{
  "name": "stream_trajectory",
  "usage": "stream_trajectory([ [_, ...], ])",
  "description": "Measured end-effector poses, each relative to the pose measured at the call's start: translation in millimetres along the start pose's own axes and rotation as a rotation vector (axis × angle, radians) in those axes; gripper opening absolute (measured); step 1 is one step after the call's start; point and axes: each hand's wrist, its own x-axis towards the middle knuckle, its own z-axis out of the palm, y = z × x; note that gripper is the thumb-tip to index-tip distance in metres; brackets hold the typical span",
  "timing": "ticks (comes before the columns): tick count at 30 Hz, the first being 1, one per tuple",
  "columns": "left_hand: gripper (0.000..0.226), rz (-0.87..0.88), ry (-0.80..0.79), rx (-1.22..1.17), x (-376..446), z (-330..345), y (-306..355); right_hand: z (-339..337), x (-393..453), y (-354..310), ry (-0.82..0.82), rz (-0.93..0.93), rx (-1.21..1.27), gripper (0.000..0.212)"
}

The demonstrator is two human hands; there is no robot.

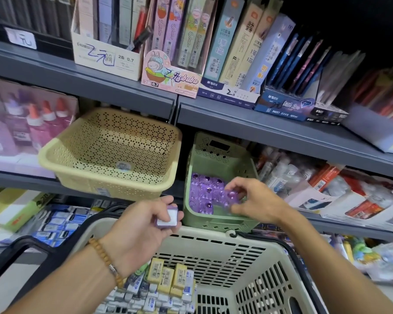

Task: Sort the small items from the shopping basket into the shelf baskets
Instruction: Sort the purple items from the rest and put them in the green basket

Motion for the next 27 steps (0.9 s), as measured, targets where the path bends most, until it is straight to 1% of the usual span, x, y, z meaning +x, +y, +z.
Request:
stream_trajectory([
  [2,0.033,0.065,-0.034,0.107,0.0,-0.5,-0.1,5.8,8.4,5.1,-0.039,0.017,-0.132,0.027],
  [5,0.053,0.166,-0.063,0.216,-2.5,-2.1,1.6,12.4,20.9,8.8,-0.06,0.049,-0.176,0.026],
  [6,0.057,0.19,-0.057,0.231,-4.2,-2.1,3.2,14.3,24.1,9.4,-0.077,0.06,-0.174,0.025],
  [8,0.055,0.217,-0.053,0.268,-7.1,-1.6,5.6,18.0,30.8,11.6,-0.097,0.07,-0.198,0.025],
  [11,0.046,0.223,-0.07,0.313,-8.2,-1.1,6.9,22.2,38.4,13.2,-0.085,0.081,-0.283,0.025],
  [13,0.047,0.215,-0.088,0.332,-8.3,-0.7,6.5,22.7,41.6,13.6,-0.087,0.086,-0.323,0.027],
  [15,0.047,0.198,-0.11,0.329,-8.9,0.1,5.6,21.4,40.1,11.8,-0.101,0.091,-0.343,0.028],
  [17,0.044,0.178,-0.128,0.278,-9.4,0.7,5.0,17.5,34.7,7.9,-0.074,0.075,-0.368,0.03],
  [18,0.042,0.16,-0.134,0.235,-9.2,0.8,4.9,15.4,29.9,3.7,-0.032,0.049,-0.343,0.029],
  [19,0.04,0.137,-0.138,0.184,-8.2,0.8,5.1,13.6,24.1,-2.4,0.016,0.011,-0.248,0.027],
  [20,0.037,0.11,-0.144,0.131,-7.0,1.2,5.3,12.7,17.3,-10.8,0.045,-0.038,-0.087,0.025],
  [22,0.035,0.056,-0.166,0.066,-5.1,3.2,4.7,12.4,1.8,-32.1,0.004,-0.162,0.272,0.031],
  [23,0.035,0.036,-0.183,0.052,-4.3,4.4,4.5,13.8,-4.8,-42.2,-0.033,-0.216,0.365,0.036],
  [24,0.035,0.019,-0.203,0.038,-3.9,5.1,4.0,16.1,-9.7,-51.3,-0.06,-0.259,0.393,0.039],
  [27,0.031,0.012,-0.249,0.067,-6.6,5.7,3.3,22.7,-15.6,-67.2,-0.065,-0.302,0.335,0.03],
])
